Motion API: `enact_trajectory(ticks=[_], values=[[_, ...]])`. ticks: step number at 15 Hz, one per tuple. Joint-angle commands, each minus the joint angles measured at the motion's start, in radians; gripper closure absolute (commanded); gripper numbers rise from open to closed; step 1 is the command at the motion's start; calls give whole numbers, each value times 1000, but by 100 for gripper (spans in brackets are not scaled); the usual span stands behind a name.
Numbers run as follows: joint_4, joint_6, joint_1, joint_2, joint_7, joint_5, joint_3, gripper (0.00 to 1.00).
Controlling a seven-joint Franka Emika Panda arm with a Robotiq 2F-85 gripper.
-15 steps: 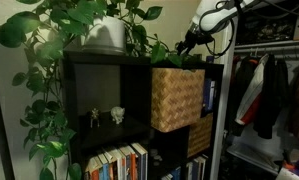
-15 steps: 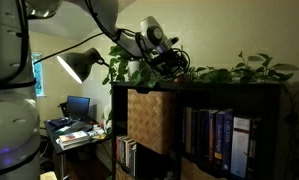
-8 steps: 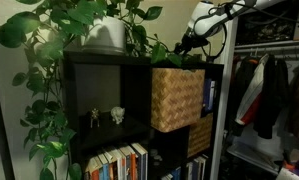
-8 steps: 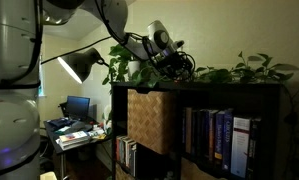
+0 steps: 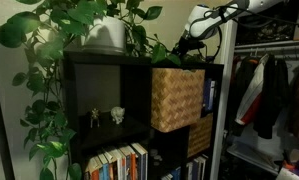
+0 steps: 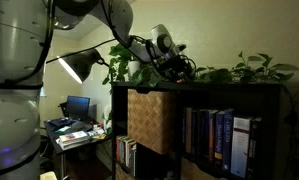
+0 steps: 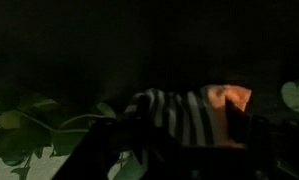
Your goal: Pull out the topmost basket, pick up the socks from the top of the shelf and place them in the basket, push the basket backwards
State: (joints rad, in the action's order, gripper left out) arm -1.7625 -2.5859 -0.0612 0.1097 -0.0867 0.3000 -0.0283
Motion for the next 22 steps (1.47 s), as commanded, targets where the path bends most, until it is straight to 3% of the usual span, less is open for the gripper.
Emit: enact_trajectory(ticks=[1, 6, 12, 22], values=[[18, 6, 24, 16, 24, -21, 23, 60], [-15, 20, 29, -13, -3, 19, 35, 91], [-88, 41, 27, -84, 4, 13, 40, 93], [-288, 274, 38, -338, -11, 60, -9, 92]])
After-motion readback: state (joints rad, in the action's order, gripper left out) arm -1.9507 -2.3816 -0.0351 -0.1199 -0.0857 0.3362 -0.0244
